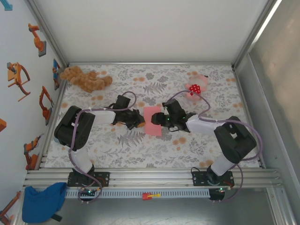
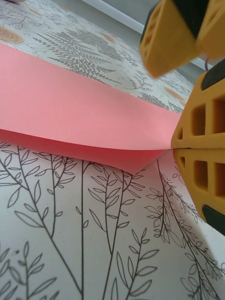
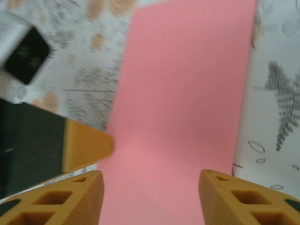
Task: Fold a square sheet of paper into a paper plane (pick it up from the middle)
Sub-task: Third fold the triangle at the center of the table.
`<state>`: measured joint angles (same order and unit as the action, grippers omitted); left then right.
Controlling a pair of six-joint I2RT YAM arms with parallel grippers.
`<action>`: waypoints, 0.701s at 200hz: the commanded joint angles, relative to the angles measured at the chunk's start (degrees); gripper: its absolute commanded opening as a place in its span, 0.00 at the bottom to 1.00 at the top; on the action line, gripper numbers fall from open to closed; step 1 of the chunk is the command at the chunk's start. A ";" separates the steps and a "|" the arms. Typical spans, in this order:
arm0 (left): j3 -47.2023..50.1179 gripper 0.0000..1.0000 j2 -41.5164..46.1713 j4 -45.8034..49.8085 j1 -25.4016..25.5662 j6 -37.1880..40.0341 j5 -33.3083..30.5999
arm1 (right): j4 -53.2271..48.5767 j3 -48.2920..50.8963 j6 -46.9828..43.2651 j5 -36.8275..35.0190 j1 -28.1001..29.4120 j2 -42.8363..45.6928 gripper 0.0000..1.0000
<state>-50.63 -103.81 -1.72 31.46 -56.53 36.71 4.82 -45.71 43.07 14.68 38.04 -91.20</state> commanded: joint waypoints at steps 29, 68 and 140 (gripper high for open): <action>-1.14 0.00 2.13 1.61 0.18 -1.75 0.39 | -0.47 2.84 -16.84 -6.73 1.40 8.88 0.66; -1.05 0.00 2.34 2.11 0.49 -1.92 -0.25 | 1.22 5.72 -23.89 -10.63 4.94 12.70 0.68; -1.40 0.00 1.96 2.25 0.70 -2.52 -0.27 | -2.37 4.30 -33.19 -10.93 10.91 10.43 0.70</action>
<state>-50.63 -103.24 -1.02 31.90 -58.26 36.45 4.03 -39.99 15.25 4.97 47.35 -79.68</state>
